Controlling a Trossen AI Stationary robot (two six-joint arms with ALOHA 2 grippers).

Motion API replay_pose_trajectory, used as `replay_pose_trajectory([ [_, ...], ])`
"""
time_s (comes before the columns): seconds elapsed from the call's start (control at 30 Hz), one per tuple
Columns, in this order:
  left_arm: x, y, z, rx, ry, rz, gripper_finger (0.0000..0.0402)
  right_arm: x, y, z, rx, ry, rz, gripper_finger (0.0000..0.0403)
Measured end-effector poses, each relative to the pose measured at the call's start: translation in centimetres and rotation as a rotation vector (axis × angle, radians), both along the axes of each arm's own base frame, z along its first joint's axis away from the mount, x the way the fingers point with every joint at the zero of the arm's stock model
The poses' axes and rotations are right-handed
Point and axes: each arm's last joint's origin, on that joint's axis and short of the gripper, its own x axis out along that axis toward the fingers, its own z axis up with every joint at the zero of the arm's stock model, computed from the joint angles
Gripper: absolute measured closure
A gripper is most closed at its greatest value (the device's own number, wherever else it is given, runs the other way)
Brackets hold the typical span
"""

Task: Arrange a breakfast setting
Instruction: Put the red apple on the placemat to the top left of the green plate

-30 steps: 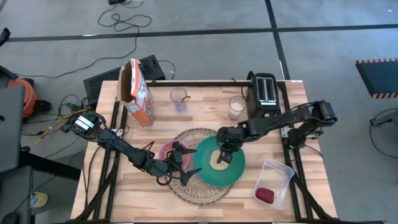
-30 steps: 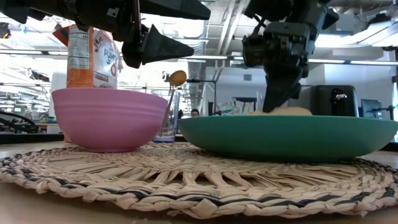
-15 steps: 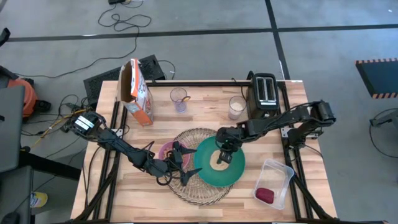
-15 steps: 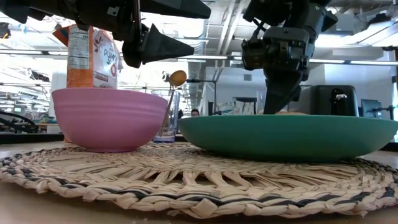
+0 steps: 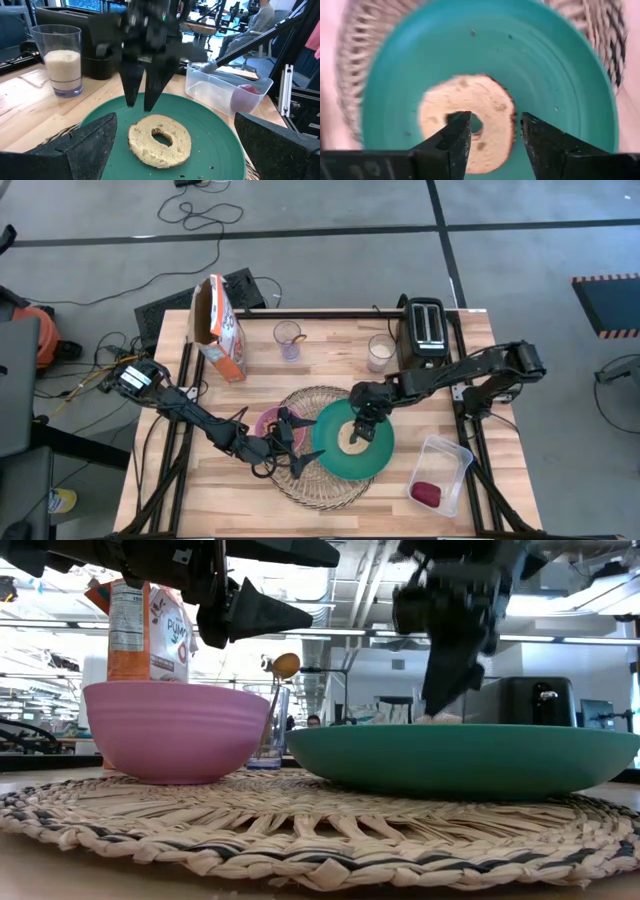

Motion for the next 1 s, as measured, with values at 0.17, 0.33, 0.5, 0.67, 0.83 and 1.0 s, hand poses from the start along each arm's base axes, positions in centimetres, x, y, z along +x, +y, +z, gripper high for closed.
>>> replay_pose_trajectory([
  [0.17,0.0,-0.1,0.0,-0.006,-0.003,-0.016,0.0014,-1.6,0.9,3.3,0.009,-0.088,0.038,0.0196],
  [0.33,0.0,-0.1,0.1,-0.008,-0.005,-0.029,0.0014,-4.1,2.8,5.8,0.04,-0.129,0.091,0.0201],
  [0.5,0.1,-0.2,0.3,-0.011,-0.012,-0.032,0.0014,-6.9,5.2,7.2,0.086,-0.108,0.154,0.0206],
  [0.67,0.1,-0.2,0.3,-0.012,-0.013,-0.032,0.0014,-9.2,7.5,7.8,0.154,-0.052,0.171,0.0207],
  [0.83,0.1,-0.2,0.3,-0.017,-0.018,-0.033,0.0014,-11.1,9.9,7.6,0.213,0.036,0.169,0.0207],
  [1.0,0.2,-0.2,0.3,-0.019,-0.019,-0.033,0.0014,-13.1,12.1,7.0,0.268,0.153,0.11,0.0207],
])
